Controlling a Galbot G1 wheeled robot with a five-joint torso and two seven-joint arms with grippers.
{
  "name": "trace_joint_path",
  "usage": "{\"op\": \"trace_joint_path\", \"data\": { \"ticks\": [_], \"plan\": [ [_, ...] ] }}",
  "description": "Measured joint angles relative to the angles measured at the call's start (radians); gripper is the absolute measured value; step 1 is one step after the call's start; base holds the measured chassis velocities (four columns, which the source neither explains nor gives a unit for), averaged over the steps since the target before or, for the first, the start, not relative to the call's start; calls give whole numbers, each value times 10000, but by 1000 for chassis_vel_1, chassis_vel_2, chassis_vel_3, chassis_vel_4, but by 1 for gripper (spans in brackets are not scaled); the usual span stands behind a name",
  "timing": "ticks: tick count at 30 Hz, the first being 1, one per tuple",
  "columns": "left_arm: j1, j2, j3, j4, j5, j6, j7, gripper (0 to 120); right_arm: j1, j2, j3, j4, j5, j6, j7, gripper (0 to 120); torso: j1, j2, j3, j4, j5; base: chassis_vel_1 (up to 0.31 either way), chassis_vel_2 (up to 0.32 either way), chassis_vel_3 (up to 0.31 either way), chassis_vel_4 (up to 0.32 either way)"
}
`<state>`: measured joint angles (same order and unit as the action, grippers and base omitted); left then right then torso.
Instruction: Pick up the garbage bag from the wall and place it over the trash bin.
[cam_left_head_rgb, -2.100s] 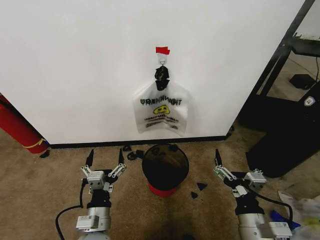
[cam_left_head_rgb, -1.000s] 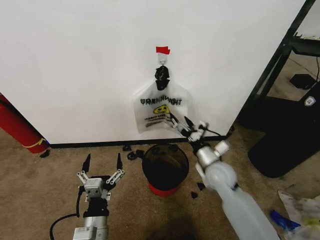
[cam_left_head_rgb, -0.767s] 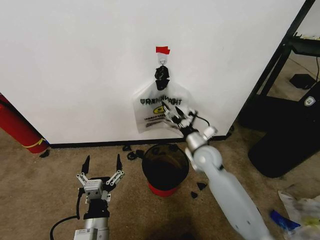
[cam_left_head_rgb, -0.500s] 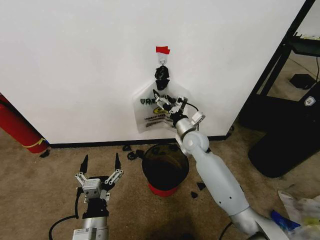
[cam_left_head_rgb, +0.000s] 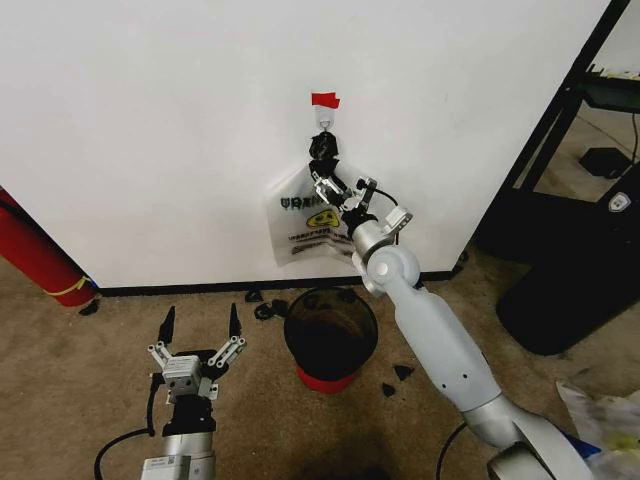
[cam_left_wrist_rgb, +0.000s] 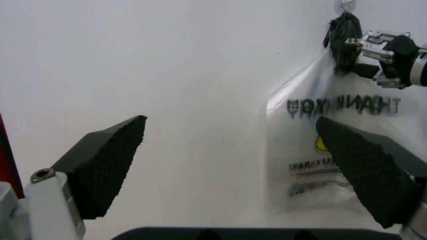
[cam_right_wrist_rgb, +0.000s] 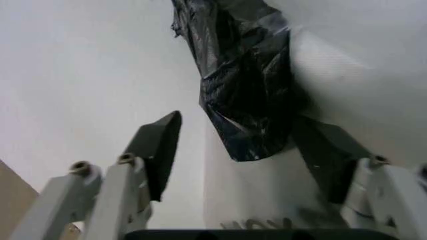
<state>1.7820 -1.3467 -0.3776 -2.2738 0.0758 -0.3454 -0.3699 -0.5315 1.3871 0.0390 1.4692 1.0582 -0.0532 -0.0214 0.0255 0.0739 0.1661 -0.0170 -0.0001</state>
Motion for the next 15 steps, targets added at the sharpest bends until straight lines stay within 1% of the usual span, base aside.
{"op": "trace_joint_path", "data": {
  "ticks": [3,4,6,8,10,11,15],
  "plan": [
    [27,-15,-18,-73,-12,-11,-12,100,-7,61,11,140,3,0,114,46,0,2,-1,1,1,0,0,0,0],
    [27,-15,-18,-73,-12,-11,-12,100,-7,61,11,140,3,0,114,46,0,2,-1,1,1,0,0,0,0],
    [38,-21,-12,-81,-14,-16,-14,100,-14,53,11,182,8,0,142,40,0,2,-1,0,0,0,0,0,0],
    [70,-65,62,-83,-19,-32,-18,100,-31,10,17,198,26,1,238,29,0,2,-1,-2,1,0,0,0,0],
    [85,-109,98,-83,-19,-52,-21,100,-58,-10,59,229,50,3,287,20,0,2,-1,-1,1,0,0,0,0],
    [85,-109,98,-83,-19,-52,-21,100,-58,-10,59,229,50,3,287,20,0,2,-1,-1,1,0,0,0,0],
    [100,-132,106,-76,-19,-100,-28,100,-136,-79,104,352,70,7,357,4,-1,2,-1,-2,2,0,0,0,0]
  ]
}}
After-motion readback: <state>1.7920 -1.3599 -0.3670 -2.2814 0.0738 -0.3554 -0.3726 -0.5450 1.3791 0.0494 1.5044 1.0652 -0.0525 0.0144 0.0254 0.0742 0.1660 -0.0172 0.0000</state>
